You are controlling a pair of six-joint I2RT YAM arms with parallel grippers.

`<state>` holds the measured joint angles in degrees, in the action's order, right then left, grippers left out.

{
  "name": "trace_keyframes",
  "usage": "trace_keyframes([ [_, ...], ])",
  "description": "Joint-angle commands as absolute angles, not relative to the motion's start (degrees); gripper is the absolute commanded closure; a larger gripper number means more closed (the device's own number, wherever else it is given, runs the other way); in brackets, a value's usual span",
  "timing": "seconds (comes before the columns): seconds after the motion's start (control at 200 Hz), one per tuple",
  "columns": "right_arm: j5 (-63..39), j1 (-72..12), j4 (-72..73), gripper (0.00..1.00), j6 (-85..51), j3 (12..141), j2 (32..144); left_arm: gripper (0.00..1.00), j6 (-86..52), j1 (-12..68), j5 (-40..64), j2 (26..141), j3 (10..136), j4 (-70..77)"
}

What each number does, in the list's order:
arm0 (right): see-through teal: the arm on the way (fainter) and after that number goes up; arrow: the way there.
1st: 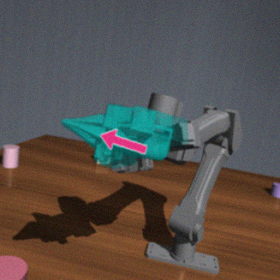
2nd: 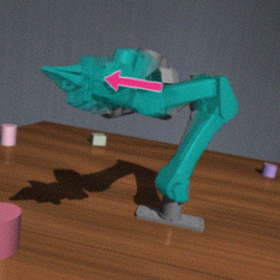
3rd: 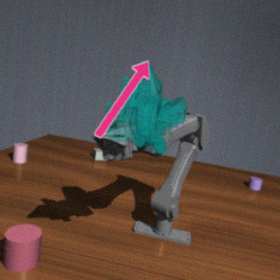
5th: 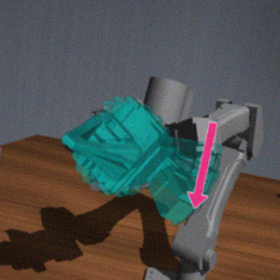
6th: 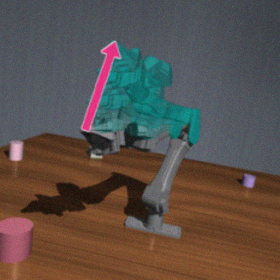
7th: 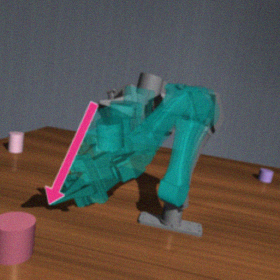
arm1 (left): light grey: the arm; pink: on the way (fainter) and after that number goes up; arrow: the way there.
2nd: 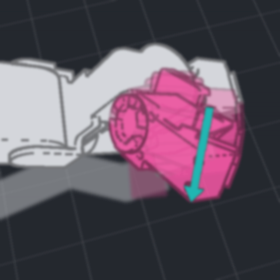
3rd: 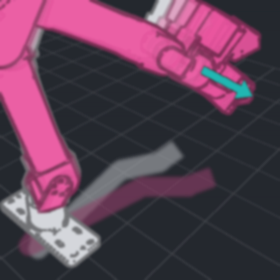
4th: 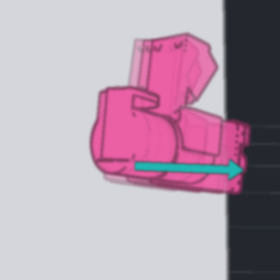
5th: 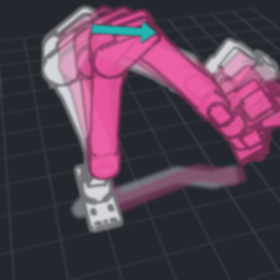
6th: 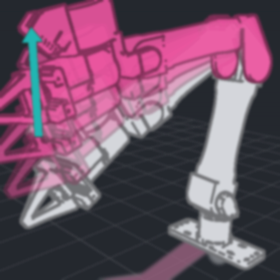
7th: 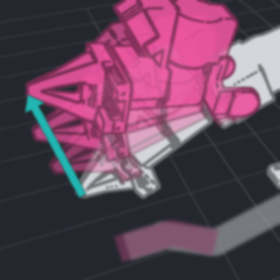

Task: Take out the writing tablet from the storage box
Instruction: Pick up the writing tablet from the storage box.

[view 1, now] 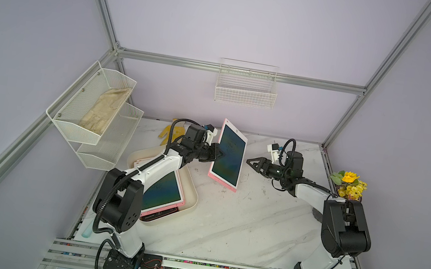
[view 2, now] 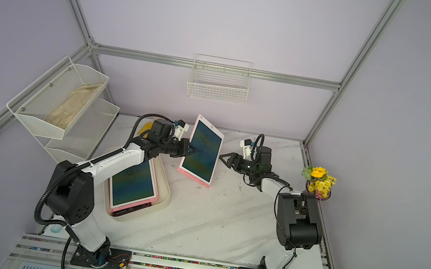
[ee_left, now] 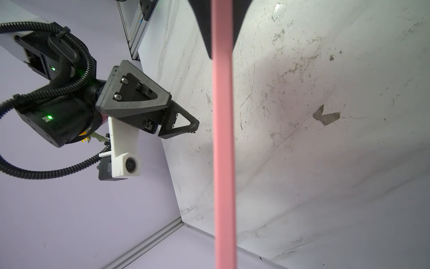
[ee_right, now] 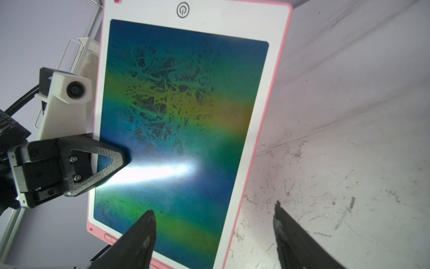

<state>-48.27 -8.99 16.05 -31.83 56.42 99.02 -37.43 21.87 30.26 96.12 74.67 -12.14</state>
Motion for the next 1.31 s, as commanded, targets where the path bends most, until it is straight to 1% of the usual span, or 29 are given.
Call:
trace_keyframes([
  [0.0,-50.99,-8.88,20.59,0.18,-33.98,55.20,99.61,0.98,-38.05,21.40,35.92,91.93,72.07,-1.97],
  [0.09,-51.45,-8.83,21.05,0.18,-34.18,54.89,100.26,0.98,-37.84,21.27,37.85,92.27,71.63,-1.40],
  [0.3,-52.33,-9.13,21.69,0.17,-34.46,54.65,100.24,0.98,-40.35,20.93,41.55,92.89,69.21,5.14],
  [0.5,-53.07,-9.23,22.64,0.18,-34.56,54.67,100.41,0.97,-46.51,19.78,45.62,93.99,65.36,16.49],
  [0.65,-54.53,-9.19,24.67,0.20,-35.15,54.30,100.48,0.96,-48.43,19.69,47.87,95.94,64.53,20.65],
  [0.91,-57.28,-9.79,27.29,0.28,-36.60,54.45,100.20,0.94,-49.14,19.69,48.48,98.51,64.50,22.13],
  [0.99,-58.04,-9.89,27.95,0.32,-37.06,54.67,100.24,0.91,-48.87,19.69,48.34,99.22,64.16,21.89],
  [1.075,-58.96,-9.93,29.72,0.33,-38.11,54.58,100.57,0.84,-48.56,19.69,47.92,100.21,63.80,21.52],
  [1.13,-59.53,-9.94,30.39,0.36,-38.47,54.66,101.02,0.82,-48.60,19.75,47.75,100.82,63.72,21.42],
  [1.3,-60.03,-9.94,31.06,0.43,-38.50,54.62,101.43,0.81,-48.47,19.69,47.73,102.77,63.87,21.45],
])
